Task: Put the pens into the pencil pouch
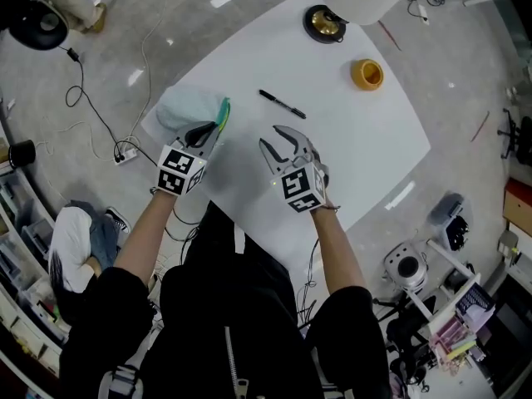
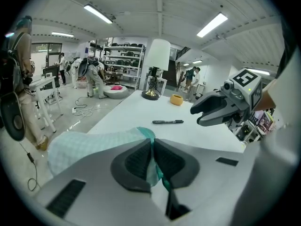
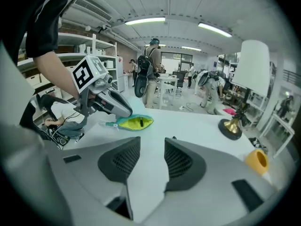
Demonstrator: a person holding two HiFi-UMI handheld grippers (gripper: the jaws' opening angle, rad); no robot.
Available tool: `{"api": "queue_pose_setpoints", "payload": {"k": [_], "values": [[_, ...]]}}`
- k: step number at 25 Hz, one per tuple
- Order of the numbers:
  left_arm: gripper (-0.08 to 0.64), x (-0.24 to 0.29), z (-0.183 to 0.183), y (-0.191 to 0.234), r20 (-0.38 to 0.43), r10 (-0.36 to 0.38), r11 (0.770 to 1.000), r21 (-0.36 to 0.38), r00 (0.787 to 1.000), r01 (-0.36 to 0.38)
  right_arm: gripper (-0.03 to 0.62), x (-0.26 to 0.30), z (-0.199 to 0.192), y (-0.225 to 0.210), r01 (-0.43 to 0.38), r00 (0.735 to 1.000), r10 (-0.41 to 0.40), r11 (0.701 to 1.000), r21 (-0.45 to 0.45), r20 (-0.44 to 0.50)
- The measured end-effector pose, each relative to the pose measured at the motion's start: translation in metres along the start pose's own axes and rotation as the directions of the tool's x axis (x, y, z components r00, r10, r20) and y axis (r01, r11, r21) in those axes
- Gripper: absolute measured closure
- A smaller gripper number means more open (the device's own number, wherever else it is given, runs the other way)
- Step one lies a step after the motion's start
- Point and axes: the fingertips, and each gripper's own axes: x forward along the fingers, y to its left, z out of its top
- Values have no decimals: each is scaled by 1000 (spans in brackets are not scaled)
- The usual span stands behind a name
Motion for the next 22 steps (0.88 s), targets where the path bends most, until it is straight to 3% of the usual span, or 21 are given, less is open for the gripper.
{"api": "queue_pose_setpoints", "payload": {"k": [7, 22], "values": [[519, 3, -1, 0, -9, 13, 1000, -2, 1000, -13, 430, -7, -21, -27, 57, 998, -56, 997, 55, -13], [519, 7, 2, 1, -13, 4, 1000, -9, 1000, -4, 426, 13, -73, -80, 124, 983, -100, 980, 156, -154]]}}
